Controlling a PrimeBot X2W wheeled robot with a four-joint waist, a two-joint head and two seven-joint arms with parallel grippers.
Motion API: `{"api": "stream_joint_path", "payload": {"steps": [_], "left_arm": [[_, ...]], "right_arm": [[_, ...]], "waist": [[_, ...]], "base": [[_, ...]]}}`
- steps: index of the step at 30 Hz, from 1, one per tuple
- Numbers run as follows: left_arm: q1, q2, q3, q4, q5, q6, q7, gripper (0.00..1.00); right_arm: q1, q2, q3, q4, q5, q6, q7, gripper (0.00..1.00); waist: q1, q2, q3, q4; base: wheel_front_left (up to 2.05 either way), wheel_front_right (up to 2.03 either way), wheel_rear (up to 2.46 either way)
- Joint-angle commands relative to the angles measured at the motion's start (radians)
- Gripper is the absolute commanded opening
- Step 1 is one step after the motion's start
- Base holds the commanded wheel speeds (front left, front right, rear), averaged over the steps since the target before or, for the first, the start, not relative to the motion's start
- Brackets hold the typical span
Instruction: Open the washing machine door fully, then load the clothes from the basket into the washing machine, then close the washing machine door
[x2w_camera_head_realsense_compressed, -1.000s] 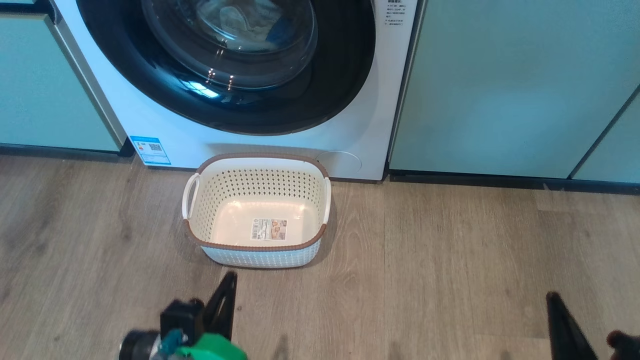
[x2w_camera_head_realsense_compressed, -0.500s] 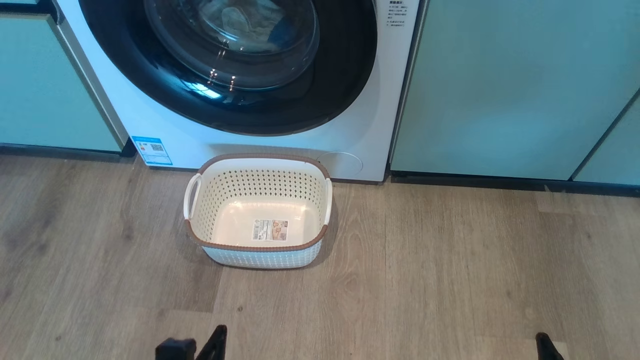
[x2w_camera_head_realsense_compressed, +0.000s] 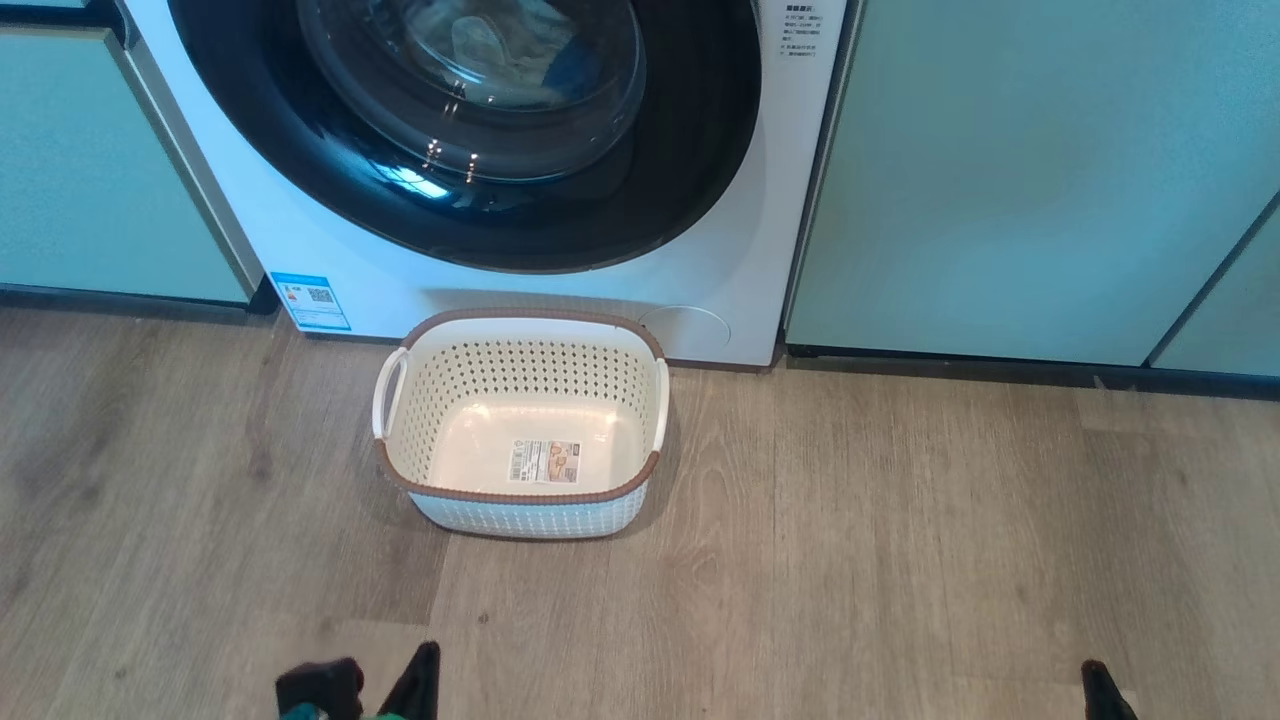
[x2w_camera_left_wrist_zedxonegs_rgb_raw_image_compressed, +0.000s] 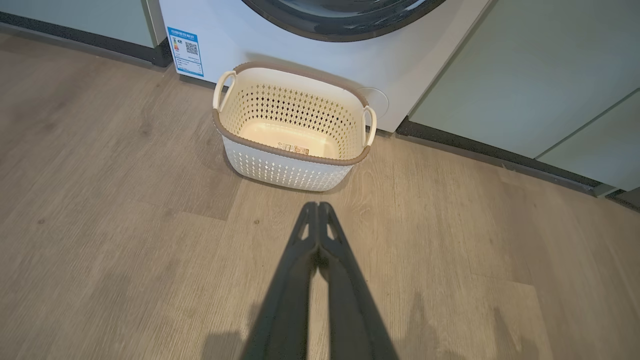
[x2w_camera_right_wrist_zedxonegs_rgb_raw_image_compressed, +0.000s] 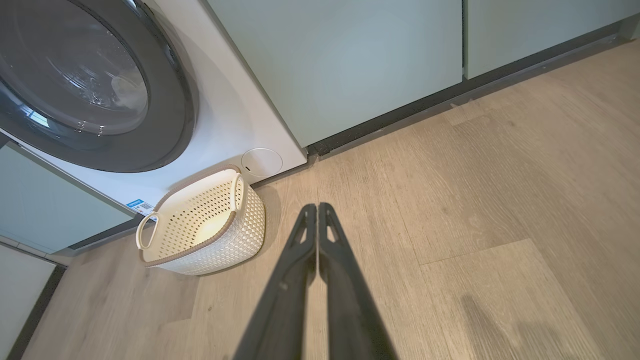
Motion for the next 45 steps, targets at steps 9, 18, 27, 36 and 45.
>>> {"api": "stream_joint_path", "payload": {"steps": [9,18,27,36,45], "left_arm": [[-0.062,0.001,0.044,-0.027,-0.133,-0.022,0.025,0.0],[-0.078,0.0,0.061,-0.027,-0.226,-0.037,0.043,0.0],[-0.096,-0.002,0.081,-0.027,-0.33,-0.053,0.063,0.0],[-0.114,-0.005,0.102,-0.027,-0.433,-0.07,0.084,0.0],[-0.132,-0.008,0.123,-0.026,-0.536,-0.086,0.105,0.0]], "right_arm": [[-0.069,-0.022,-0.001,-0.041,0.133,-0.001,0.027,0.0],[-0.087,-0.026,-0.003,-0.046,0.225,-0.001,0.047,0.0],[-0.107,-0.03,-0.006,-0.051,0.328,-0.001,0.07,0.0],[-0.127,-0.033,-0.01,-0.056,0.43,-0.002,0.094,0.0],[-0.147,-0.036,-0.015,-0.062,0.532,-0.002,0.118,0.0]], "waist": [[0.0,0.0,-0.003,0.005],[0.0,0.0,-0.005,0.01],[0.0,0.0,-0.007,0.015],[0.0,0.0,-0.01,0.019],[0.0,0.0,-0.012,0.024]], "base": [[0.0,0.0,0.0],[0.0,0.0,0.0],[0.0,0.0,0.0],[0.0,0.0,0.0],[0.0,0.0,0.0]]}}
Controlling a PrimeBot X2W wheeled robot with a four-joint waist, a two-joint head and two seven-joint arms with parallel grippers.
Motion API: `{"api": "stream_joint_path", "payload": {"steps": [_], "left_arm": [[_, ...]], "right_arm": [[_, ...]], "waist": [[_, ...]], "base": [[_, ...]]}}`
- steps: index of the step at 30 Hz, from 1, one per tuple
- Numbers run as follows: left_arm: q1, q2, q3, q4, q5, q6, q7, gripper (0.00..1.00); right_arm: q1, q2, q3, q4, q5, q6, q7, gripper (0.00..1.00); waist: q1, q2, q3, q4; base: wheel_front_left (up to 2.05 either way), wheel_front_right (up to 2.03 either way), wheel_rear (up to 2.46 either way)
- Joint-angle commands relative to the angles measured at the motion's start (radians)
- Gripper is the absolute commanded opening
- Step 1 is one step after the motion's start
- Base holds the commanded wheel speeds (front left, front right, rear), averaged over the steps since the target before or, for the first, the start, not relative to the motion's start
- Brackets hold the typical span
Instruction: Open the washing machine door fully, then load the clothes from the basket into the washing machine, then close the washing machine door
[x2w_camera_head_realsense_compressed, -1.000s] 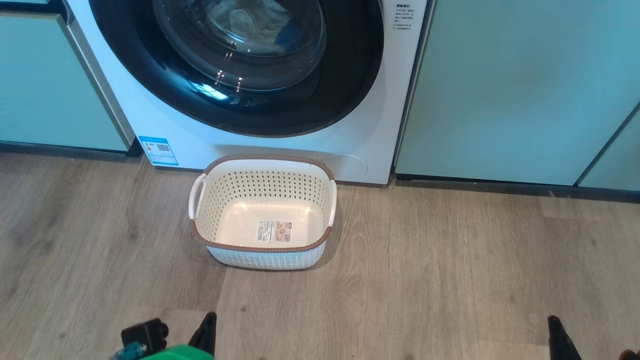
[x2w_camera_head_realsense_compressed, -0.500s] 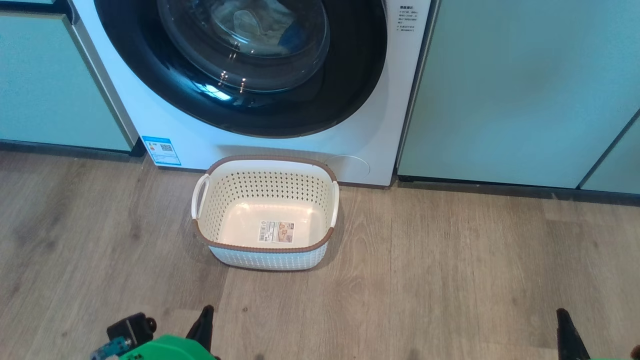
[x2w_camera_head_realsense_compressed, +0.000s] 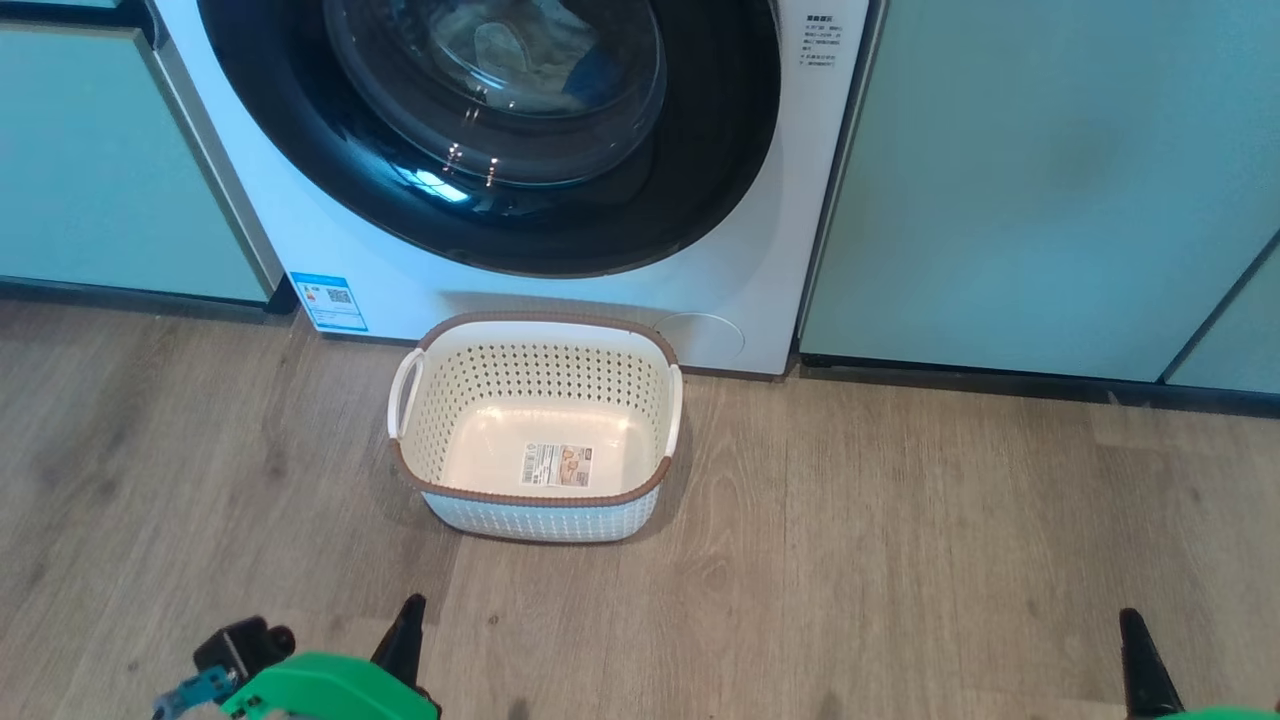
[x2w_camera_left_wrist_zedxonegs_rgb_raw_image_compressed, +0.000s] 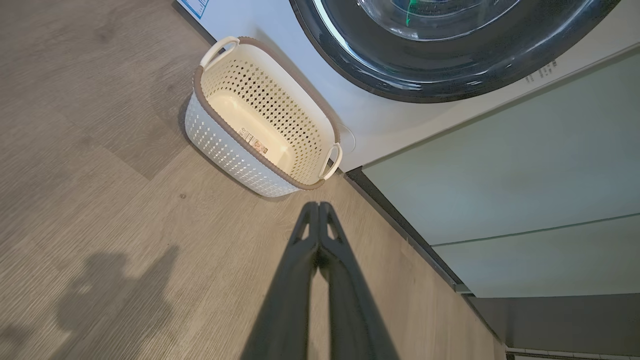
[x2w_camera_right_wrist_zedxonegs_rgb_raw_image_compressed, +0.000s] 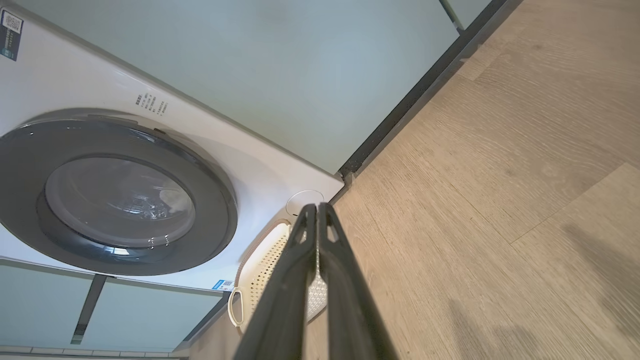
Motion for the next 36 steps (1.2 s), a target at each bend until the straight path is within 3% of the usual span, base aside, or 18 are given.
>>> {"api": "stream_joint_path", "payload": {"steps": [1,36], "left_arm": [[-0.057,0.005,0.034,-0.028,-0.03,-0.009,0.006,0.0],[-0.127,-0.01,0.12,-0.025,-0.415,-0.071,0.091,0.0]], "right_arm": [[-0.065,-0.03,0.003,-0.036,0.032,-0.002,0.008,0.0],[-0.142,-0.037,-0.019,-0.056,0.412,-0.003,0.103,0.0]], "waist": [[0.0,0.0,0.0,0.001],[-0.0001,0.0,-0.01,0.019]], "base": [[0.0,0.0,0.0],[0.0,0.0,0.0]]}}
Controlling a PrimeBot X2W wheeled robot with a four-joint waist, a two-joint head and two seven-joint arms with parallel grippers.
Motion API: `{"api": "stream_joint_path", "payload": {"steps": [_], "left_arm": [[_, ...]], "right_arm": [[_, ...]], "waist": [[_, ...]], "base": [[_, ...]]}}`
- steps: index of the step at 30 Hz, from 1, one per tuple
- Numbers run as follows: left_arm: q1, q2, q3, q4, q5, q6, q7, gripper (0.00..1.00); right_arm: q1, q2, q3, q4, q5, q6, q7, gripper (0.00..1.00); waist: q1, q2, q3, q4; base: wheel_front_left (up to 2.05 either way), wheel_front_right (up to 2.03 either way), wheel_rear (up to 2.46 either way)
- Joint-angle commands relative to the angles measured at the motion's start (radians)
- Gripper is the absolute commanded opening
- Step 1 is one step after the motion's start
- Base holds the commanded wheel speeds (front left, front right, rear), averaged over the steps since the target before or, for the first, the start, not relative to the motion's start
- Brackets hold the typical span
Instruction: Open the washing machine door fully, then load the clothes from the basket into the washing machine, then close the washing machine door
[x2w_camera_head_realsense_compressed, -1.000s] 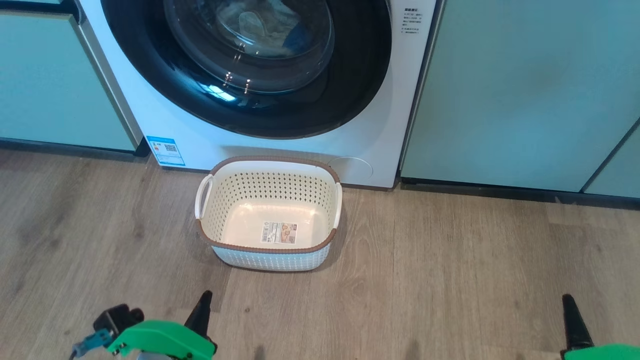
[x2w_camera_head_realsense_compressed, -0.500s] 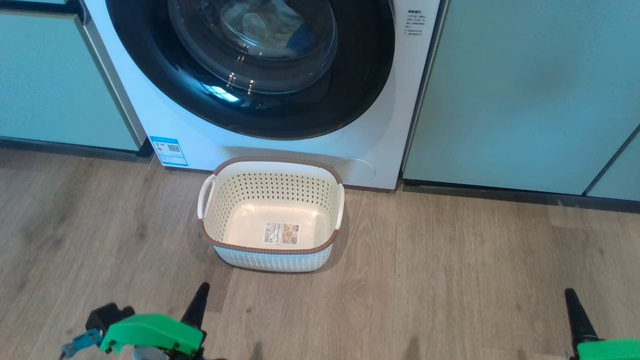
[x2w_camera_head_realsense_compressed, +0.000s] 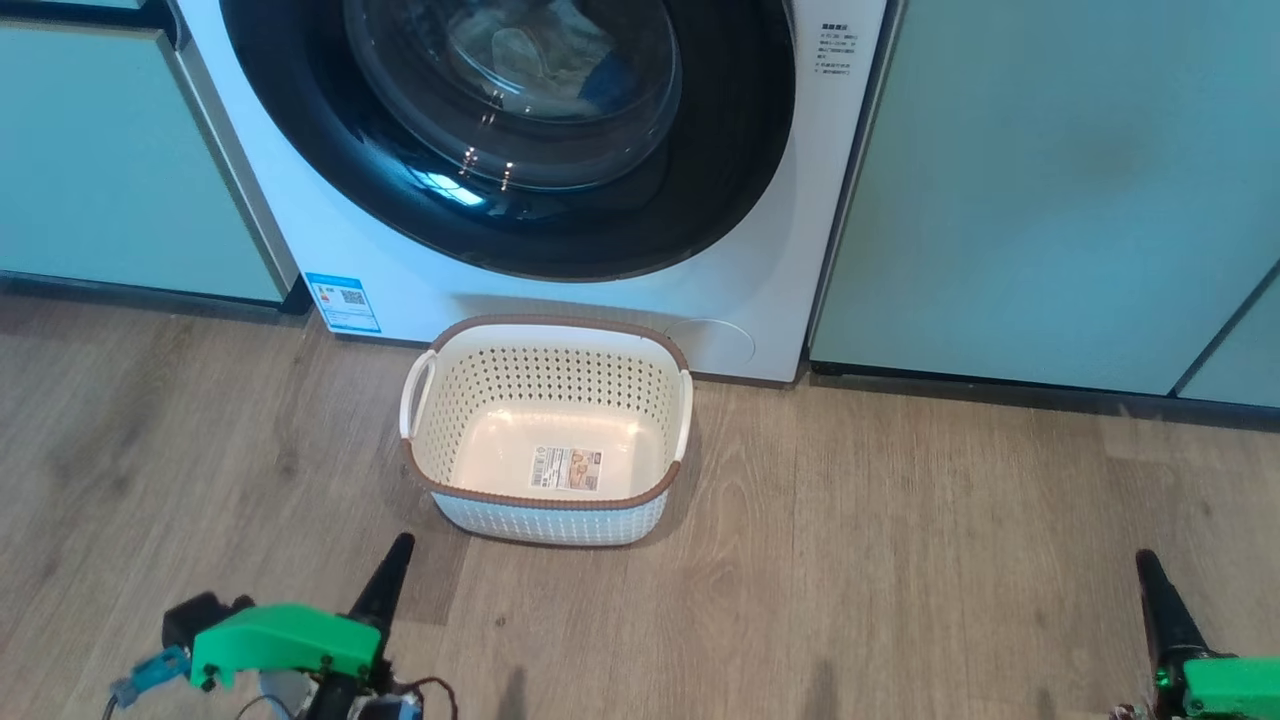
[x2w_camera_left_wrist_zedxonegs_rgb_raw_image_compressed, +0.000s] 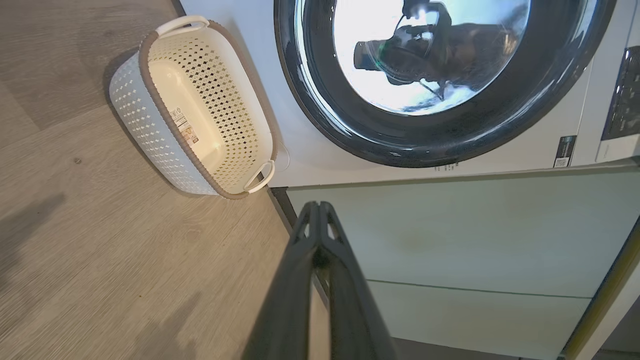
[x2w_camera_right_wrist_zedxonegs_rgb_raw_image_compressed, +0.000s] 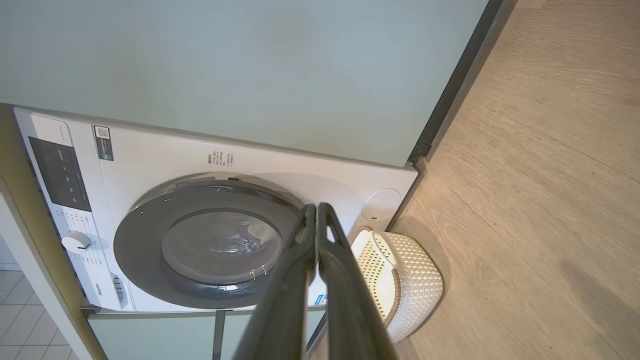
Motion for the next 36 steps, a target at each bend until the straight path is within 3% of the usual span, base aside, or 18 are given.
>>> {"api": "stream_joint_path", "payload": {"steps": [1,21,36], "left_arm": [[-0.054,0.004,0.042,-0.029,-0.036,-0.012,0.009,0.0],[-0.098,-0.007,0.097,-0.027,-0.271,-0.051,0.064,0.0],[-0.101,-0.01,0.105,-0.027,-0.285,-0.053,0.071,0.0]], "right_arm": [[-0.066,-0.024,0.007,-0.039,0.037,-0.002,0.014,0.0],[-0.114,-0.026,-0.009,-0.051,0.269,-0.003,0.075,0.0],[-0.118,-0.023,-0.015,-0.052,0.283,-0.003,0.083,0.0]], "waist": [[0.0,-0.0001,-0.001,0.001],[0.0,-0.0001,-0.006,0.012],[0.0,-0.0001,-0.007,0.013]], "base": [[0.0,0.0,0.0],[0.0,0.0,0.0],[0.0,0.0,0.0]]}}
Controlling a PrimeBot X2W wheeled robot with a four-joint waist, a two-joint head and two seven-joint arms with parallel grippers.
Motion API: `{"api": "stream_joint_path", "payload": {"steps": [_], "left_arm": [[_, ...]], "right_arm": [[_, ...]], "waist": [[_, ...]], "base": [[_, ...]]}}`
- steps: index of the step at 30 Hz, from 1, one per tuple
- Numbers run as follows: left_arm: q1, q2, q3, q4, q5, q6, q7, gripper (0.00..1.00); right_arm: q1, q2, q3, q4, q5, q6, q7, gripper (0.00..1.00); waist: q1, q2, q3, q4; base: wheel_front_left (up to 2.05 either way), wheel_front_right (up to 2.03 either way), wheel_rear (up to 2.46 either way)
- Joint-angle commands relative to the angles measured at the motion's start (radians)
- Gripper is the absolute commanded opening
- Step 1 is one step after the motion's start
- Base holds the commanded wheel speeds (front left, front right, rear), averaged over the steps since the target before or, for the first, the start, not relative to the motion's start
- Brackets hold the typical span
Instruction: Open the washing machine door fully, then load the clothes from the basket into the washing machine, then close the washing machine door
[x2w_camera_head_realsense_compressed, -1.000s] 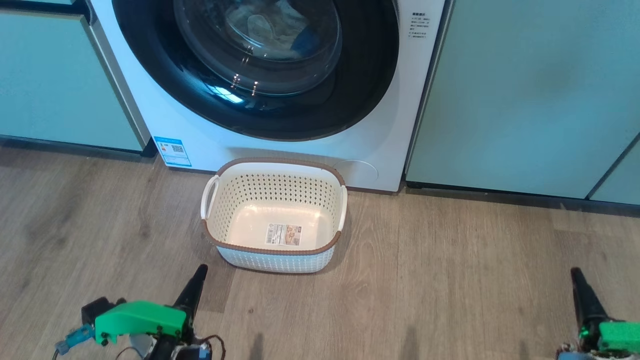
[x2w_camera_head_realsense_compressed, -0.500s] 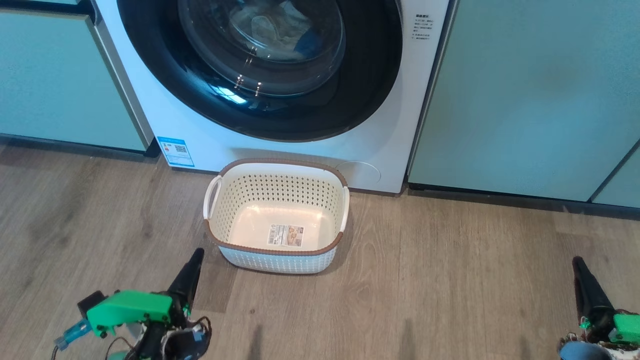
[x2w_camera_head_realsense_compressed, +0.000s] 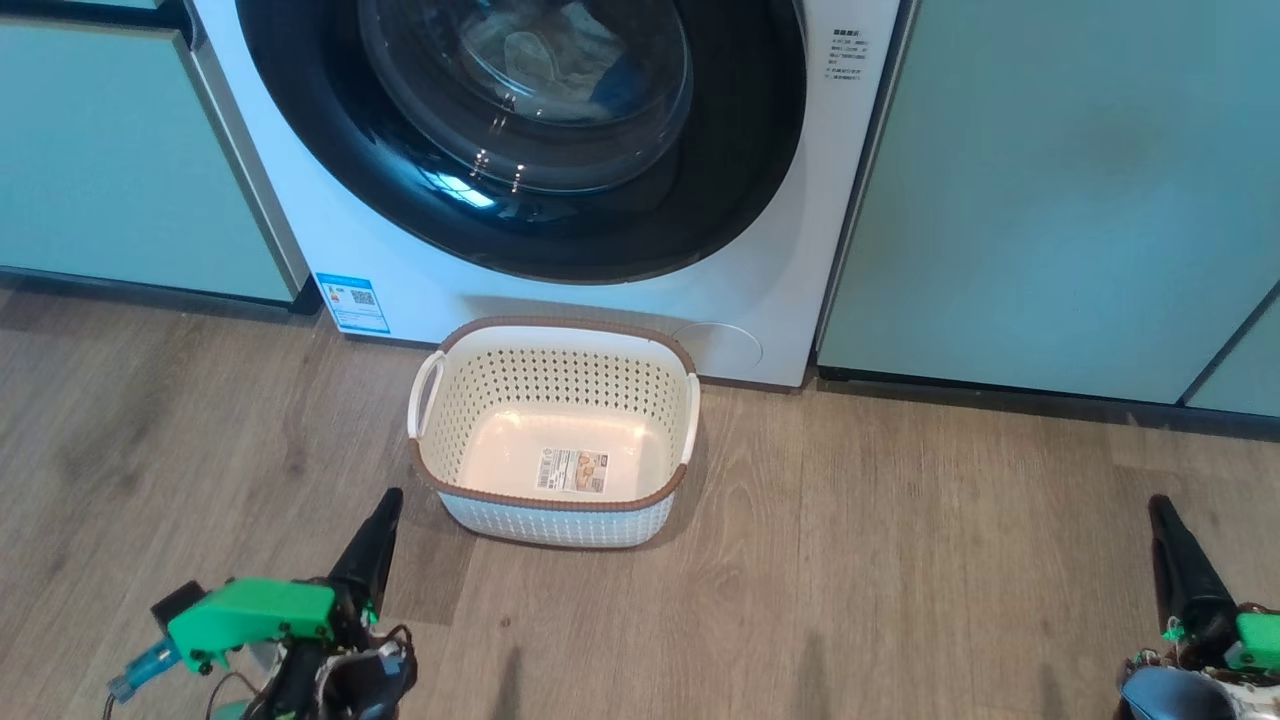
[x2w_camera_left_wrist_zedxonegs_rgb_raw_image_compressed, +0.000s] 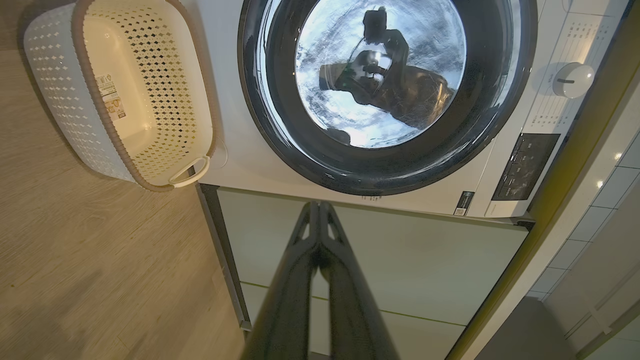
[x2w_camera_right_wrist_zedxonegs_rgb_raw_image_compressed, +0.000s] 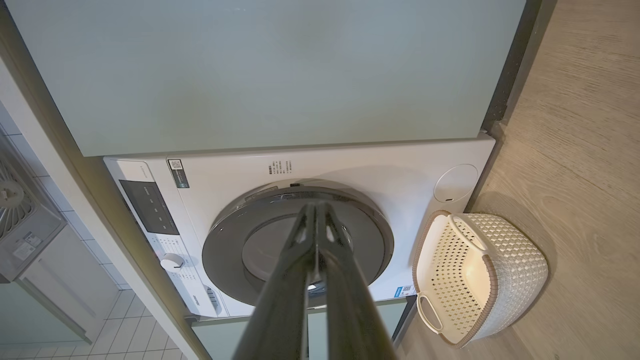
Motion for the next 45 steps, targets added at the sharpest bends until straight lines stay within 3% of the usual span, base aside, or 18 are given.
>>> {"api": "stream_joint_path", "payload": {"steps": [1,45], "left_arm": [[-0.054,0.01,0.033,-0.028,0.0,-0.007,0.005,0.0],[-0.055,0.002,0.044,-0.028,0.009,-0.007,0.014,0.0]], "right_arm": [[-0.052,-0.018,0.013,-0.036,0.002,-0.003,0.007,0.0],[-0.053,-0.01,0.002,-0.036,-0.008,-0.003,0.017,0.0]], "waist": [[0.0,-0.0001,0.0,0.0],[0.0,-0.0001,0.0,0.0]], "base": [[0.0,0.0,0.0],[0.0,0.0,0.0]]}}
